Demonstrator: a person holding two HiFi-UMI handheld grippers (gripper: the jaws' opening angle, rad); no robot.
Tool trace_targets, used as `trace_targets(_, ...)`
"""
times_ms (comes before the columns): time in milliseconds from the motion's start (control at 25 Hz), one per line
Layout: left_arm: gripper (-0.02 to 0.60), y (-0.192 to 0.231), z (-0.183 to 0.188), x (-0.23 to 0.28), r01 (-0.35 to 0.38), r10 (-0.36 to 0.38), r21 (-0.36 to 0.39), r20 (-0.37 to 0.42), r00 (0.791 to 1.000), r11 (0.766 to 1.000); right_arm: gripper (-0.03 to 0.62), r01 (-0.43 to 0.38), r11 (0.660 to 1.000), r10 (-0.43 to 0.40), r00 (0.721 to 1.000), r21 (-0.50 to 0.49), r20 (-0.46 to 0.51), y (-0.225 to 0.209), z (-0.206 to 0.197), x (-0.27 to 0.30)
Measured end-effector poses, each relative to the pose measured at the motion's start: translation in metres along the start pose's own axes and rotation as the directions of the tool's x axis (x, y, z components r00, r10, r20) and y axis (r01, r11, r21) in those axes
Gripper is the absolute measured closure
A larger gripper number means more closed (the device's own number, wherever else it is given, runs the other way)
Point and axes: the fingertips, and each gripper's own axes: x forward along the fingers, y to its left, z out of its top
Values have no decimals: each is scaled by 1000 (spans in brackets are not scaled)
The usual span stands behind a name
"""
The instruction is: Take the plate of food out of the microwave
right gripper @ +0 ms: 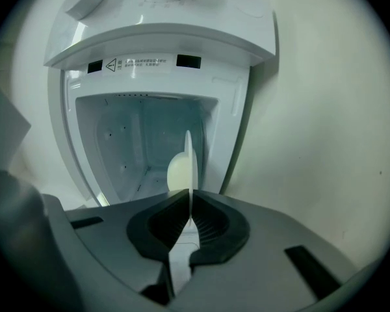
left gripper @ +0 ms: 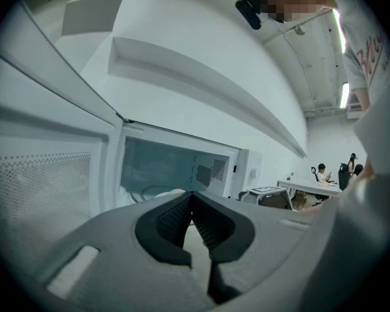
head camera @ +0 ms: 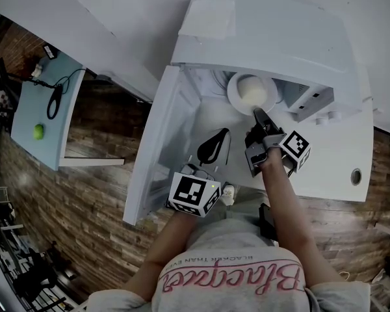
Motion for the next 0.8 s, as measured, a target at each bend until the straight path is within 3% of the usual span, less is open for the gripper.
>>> trace_targets(800, 577, -20, -8, -38, 52, -52, -8, 17, 999, 999, 571, -44, 999, 44, 999, -5, 30, -6, -27, -46)
